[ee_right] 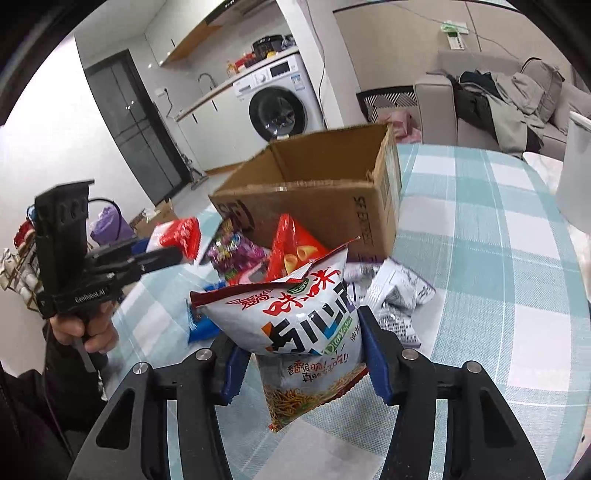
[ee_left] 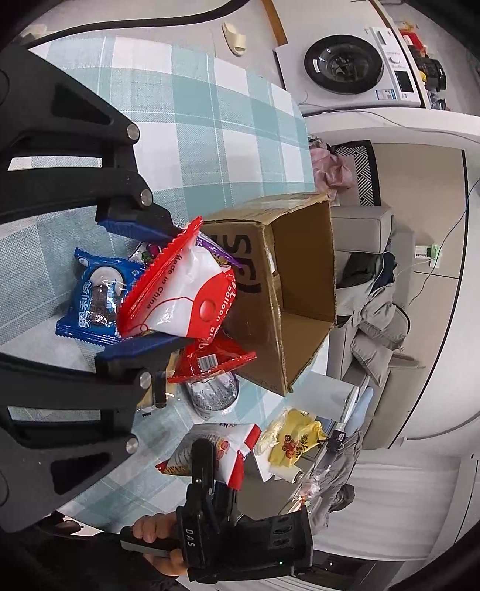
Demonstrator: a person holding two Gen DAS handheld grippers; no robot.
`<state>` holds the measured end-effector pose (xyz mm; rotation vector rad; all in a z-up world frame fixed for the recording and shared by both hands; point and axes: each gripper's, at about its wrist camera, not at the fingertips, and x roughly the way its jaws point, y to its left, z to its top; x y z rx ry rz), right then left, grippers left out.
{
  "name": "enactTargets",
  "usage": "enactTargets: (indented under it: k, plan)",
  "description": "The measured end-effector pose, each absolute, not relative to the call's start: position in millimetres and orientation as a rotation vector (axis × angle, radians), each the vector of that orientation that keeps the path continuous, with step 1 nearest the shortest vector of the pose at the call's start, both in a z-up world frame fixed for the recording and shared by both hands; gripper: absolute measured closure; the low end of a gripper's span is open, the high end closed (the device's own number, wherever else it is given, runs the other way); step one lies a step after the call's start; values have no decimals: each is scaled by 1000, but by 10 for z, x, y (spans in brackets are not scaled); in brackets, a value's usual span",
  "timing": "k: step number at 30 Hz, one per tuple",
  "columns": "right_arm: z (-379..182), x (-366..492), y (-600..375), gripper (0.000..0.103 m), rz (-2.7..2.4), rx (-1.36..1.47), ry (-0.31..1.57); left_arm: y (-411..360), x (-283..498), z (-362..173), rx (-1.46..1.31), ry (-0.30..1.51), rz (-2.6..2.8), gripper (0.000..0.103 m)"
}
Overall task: Organize snacks
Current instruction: 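Carry both packets over the box and lower them inside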
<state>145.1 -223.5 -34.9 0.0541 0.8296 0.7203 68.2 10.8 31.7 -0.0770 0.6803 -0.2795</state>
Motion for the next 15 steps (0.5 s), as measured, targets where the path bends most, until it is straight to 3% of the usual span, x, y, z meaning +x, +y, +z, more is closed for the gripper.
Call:
enactTargets:
  k: [15]
  plan:
    - [-146,1472,-2305,48,675,169,755,145,645,466,-108,638,-254,61]
